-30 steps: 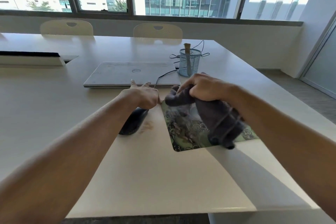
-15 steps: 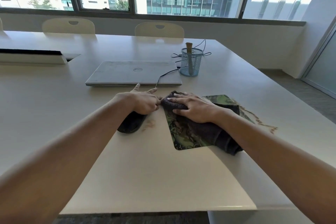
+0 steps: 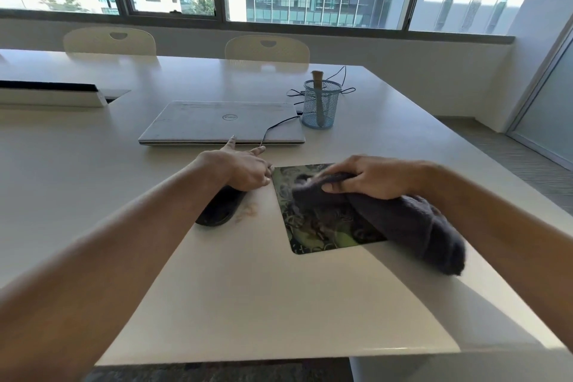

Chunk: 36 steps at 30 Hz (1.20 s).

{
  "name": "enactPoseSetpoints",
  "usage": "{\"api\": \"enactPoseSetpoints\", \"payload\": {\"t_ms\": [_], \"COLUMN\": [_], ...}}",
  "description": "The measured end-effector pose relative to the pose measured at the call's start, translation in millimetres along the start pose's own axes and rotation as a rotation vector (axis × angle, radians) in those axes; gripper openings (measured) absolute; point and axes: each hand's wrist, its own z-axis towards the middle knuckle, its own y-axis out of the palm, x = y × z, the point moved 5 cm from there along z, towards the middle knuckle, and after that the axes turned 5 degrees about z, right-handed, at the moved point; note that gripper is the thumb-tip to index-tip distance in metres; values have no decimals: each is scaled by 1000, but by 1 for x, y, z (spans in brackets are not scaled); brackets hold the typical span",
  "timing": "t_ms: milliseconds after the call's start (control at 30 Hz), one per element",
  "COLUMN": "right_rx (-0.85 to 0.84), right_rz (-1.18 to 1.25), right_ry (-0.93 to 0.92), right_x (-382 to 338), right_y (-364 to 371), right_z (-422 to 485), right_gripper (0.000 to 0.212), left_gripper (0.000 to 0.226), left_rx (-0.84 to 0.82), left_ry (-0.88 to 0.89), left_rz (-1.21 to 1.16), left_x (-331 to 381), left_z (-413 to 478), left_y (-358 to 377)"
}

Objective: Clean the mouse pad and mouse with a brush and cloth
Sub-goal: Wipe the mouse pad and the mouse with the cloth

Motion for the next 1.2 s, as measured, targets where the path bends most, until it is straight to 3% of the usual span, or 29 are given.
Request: {"api": "enactPoseSetpoints", "payload": {"t_ms": [67, 133, 367, 500, 667, 1033, 1100, 1200], "right_rx": [152, 166, -107, -247, 74, -272, -169, 128], "right_rz": [0, -75, -193, -198, -174, -221, -100, -19], "right_ry": [-15, -23, 42, 70, -8, 23, 11, -17], "right_x": [-3, -7, -14, -17, -23, -17, -17, -18], "right_y": [-1, 10, 20, 10, 6, 20, 10, 1], "right_z": [10, 21, 3, -12, 7, -26, -24, -8], "right_gripper": [32, 37, 32, 23, 32, 25, 24, 30], "left_gripper": [48, 48, 50, 62, 70, 75, 74, 73], "left_rx": [5, 10, 34, 33, 59, 65, 73, 84], "left_ry": [2, -2, -45, -56, -77, -122, -125, -125], "left_rz": [-6, -15, -29, -2, 31, 39, 37, 37], "left_x": [2, 3, 4, 7, 10, 11, 12, 12], "left_z": [-1, -2, 1, 2, -1, -7, -7, -7], "left_y": [-1, -2, -5, -3, -6, -4, -4, -3]}}
